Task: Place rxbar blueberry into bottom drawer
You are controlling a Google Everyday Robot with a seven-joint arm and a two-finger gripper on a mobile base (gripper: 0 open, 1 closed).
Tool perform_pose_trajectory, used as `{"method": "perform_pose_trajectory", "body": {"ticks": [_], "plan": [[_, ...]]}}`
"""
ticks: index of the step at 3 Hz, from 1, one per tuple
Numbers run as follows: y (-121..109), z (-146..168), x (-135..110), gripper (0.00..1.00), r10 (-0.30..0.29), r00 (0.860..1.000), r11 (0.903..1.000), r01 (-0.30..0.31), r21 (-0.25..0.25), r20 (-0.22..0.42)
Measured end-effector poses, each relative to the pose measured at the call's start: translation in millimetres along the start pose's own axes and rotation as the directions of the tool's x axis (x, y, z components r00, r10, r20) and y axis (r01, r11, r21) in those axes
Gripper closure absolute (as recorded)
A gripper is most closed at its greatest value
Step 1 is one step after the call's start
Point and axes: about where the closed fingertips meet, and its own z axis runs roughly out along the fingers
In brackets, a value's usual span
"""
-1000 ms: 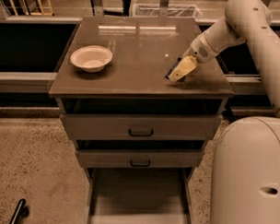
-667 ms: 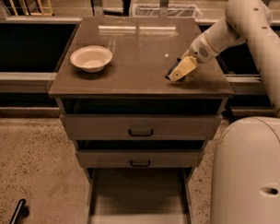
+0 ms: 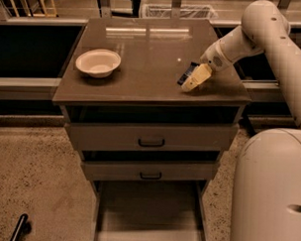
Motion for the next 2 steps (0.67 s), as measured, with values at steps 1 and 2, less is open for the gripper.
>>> {"method": "perform_pose_trajectory", "body": {"ticks": [1,2], "plan": [[0.0,0.0,0.0,0.23,0.000,1.000,1.0000,0.000,0.000,0.000],[0.0,0.1,0.0,0.47,0.000,1.000,1.0000,0.000,0.000,0.000]]}}
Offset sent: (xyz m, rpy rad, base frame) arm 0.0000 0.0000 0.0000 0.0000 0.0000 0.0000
